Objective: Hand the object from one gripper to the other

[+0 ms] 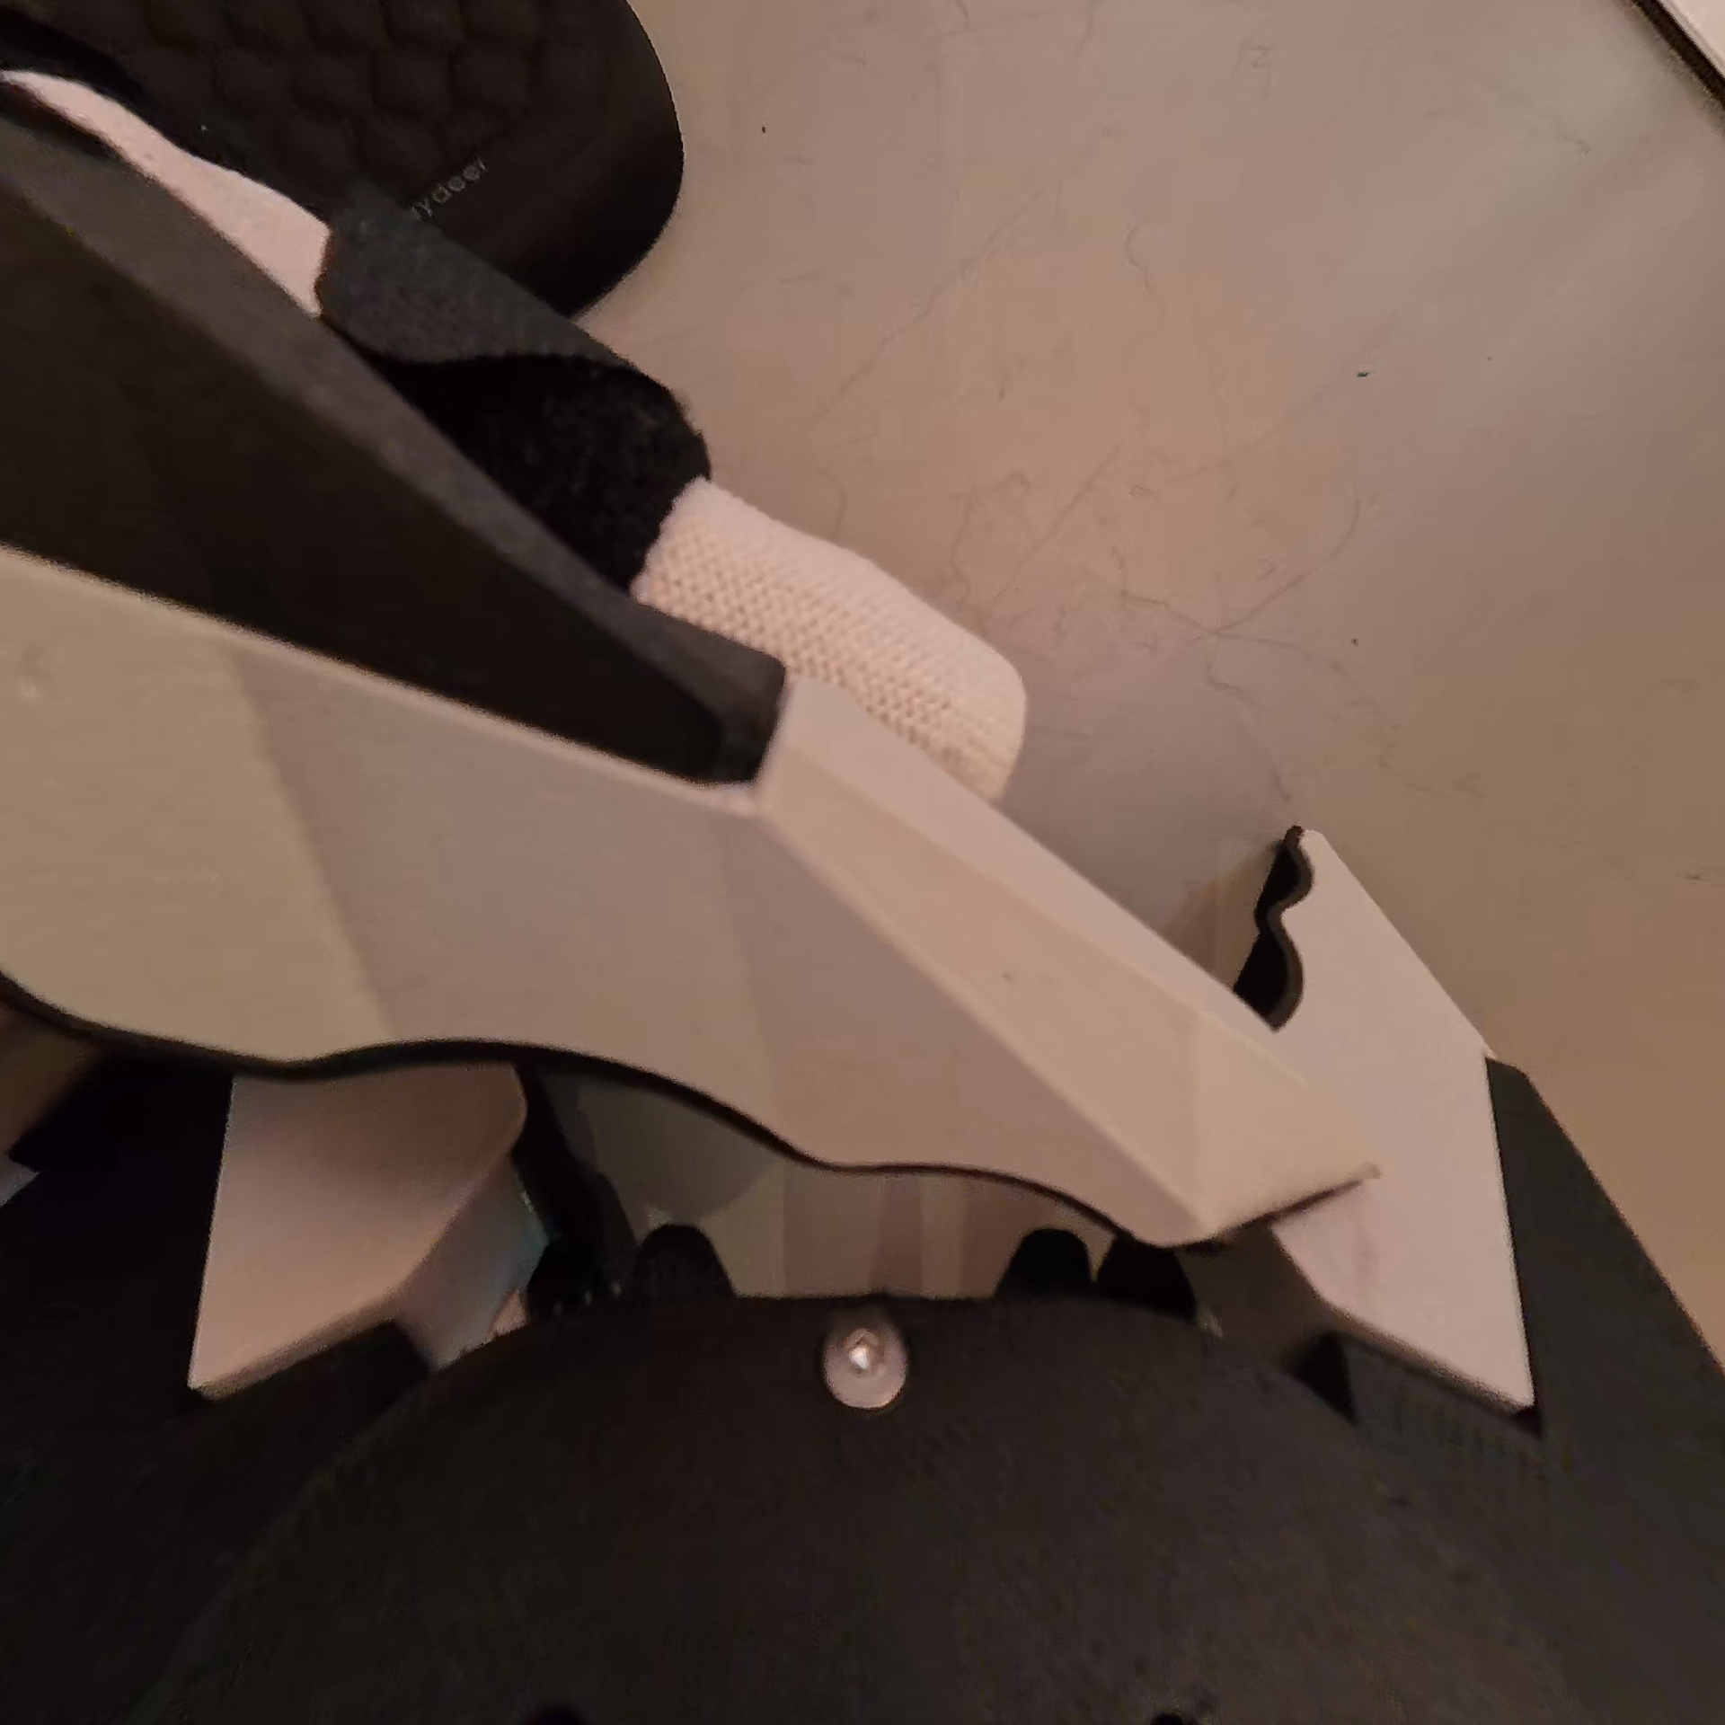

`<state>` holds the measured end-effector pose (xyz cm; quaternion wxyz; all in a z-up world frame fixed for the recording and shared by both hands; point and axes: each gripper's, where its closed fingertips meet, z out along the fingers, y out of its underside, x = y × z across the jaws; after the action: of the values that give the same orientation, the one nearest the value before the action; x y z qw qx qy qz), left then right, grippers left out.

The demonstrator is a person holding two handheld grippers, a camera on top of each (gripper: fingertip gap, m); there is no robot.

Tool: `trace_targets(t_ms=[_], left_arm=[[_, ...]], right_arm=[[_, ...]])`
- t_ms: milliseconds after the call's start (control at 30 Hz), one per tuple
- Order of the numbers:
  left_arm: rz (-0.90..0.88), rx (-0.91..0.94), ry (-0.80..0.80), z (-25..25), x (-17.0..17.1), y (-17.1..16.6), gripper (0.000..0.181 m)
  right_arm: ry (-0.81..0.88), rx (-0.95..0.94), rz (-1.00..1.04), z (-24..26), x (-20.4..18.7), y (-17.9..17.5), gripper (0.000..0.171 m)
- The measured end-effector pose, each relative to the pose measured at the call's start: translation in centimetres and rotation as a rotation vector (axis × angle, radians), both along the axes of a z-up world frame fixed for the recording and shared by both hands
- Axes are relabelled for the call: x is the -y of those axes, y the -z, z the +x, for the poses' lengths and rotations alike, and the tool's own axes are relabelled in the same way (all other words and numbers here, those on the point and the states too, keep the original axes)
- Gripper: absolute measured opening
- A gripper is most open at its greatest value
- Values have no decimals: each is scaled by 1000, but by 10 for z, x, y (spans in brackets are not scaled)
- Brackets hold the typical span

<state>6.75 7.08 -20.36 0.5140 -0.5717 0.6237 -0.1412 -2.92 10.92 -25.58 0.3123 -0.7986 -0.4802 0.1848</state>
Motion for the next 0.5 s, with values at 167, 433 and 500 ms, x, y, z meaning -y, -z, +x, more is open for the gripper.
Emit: trace_targets(t_ms=[167,433,500], left_arm=[[-15,0,-25,-3,-1,0,111],[-73,10,-94,-12,-6,-1,124],[-104,10,-121,-17,-7,-1,130]], right_arm=[[1,0,0,0,0,0,160],[1,0,0,0,0,0,160],[1,0,-1,0,0,0,159]])
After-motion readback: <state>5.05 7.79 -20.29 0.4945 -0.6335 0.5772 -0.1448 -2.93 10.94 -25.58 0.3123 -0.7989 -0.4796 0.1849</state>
